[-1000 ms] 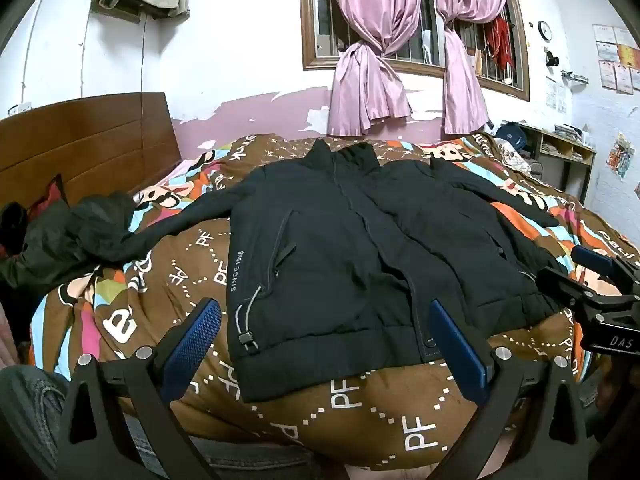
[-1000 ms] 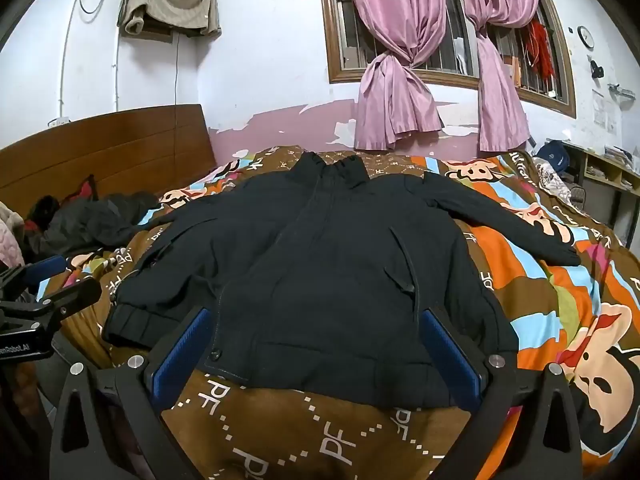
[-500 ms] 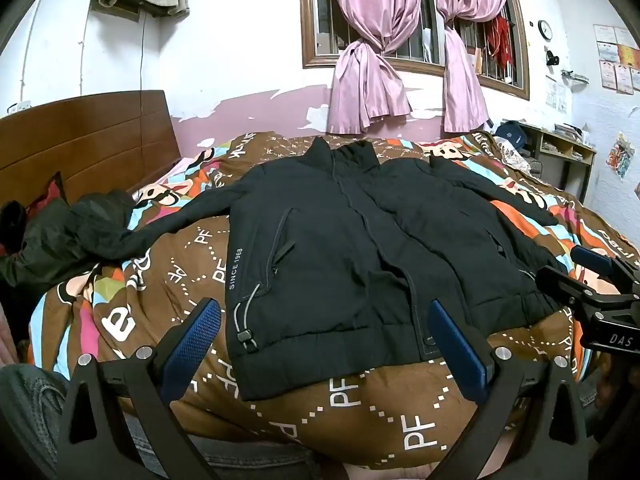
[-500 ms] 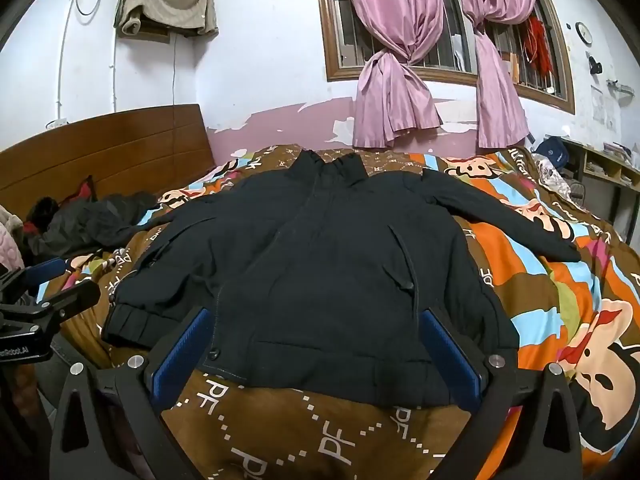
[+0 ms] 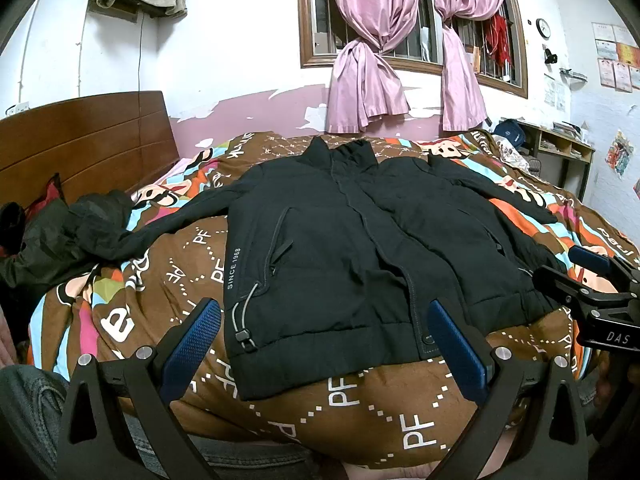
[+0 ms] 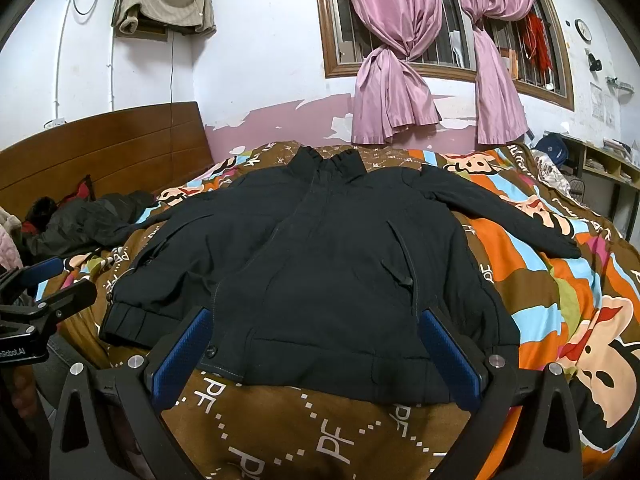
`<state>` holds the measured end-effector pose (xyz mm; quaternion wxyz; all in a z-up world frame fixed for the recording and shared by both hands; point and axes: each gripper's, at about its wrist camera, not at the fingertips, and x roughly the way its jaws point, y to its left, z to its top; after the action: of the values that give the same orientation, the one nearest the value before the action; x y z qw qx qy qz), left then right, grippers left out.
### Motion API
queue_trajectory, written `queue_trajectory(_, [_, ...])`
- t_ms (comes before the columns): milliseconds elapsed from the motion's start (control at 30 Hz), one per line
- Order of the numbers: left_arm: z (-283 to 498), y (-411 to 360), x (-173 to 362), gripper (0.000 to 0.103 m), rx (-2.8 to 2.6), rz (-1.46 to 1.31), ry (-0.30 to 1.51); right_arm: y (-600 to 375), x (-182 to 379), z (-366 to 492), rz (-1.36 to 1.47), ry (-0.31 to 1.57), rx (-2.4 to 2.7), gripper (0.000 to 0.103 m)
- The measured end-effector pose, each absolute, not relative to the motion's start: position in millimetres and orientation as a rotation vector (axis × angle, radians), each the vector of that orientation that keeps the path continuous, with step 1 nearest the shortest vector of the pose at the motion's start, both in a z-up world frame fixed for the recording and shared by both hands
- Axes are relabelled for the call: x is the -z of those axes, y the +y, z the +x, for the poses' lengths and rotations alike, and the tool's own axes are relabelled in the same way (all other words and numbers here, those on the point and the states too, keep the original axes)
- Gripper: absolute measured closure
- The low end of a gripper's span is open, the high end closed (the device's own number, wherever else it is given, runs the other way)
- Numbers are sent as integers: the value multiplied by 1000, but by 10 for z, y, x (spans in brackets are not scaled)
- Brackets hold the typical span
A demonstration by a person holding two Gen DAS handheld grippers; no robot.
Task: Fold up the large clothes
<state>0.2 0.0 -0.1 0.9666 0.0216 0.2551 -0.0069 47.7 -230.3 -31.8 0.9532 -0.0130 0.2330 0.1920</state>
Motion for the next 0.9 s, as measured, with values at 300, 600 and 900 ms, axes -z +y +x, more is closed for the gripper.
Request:
queue_trajectory(300, [2, -1, 0, 2, 13, 44, 517, -2303, 313, 490, -24, 477, -391, 0])
queue_trajectory(600, [3, -2, 1, 2, 13, 45, 518, -2305, 312, 498, -22, 480, -391, 0])
queue_trajectory(900, [4, -1, 1, 2, 14, 45, 518, -2311, 366, 515, -20, 484, -391, 0])
